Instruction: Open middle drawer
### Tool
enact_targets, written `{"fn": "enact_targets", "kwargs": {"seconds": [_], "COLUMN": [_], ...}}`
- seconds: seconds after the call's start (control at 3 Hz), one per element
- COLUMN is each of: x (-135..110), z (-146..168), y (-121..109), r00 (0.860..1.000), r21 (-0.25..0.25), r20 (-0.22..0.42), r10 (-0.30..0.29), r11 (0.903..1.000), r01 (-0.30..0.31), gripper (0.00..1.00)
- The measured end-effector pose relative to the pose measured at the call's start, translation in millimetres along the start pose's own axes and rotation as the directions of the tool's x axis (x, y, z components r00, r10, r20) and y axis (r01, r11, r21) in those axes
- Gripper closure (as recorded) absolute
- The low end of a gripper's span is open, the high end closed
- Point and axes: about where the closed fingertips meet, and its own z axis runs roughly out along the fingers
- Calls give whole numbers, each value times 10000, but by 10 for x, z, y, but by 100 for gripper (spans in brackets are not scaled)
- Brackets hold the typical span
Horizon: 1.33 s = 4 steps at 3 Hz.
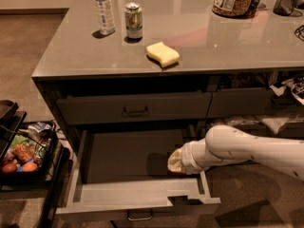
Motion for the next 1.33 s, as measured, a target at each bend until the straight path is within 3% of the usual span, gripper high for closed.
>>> {"fn": "enact_targets", "kwargs": {"seconds": [0.33, 0.67, 1.0, 1.33], "x": [-201, -486, -632, -633], "z": [-751, -1341, -1478, -1478], "y": [-317, -407, -375, -372], "r00": [9973, 9907, 9847, 9846], "r21": [2084, 4048, 4553, 4544], "r20": [-414, -675, -729, -731], "r10": [-607, -1181, -1580, -1587], "r11": [9757, 9043, 8732, 8736], "r01": [680, 1354, 1738, 1745], "gripper": [100, 100, 100, 81]}}
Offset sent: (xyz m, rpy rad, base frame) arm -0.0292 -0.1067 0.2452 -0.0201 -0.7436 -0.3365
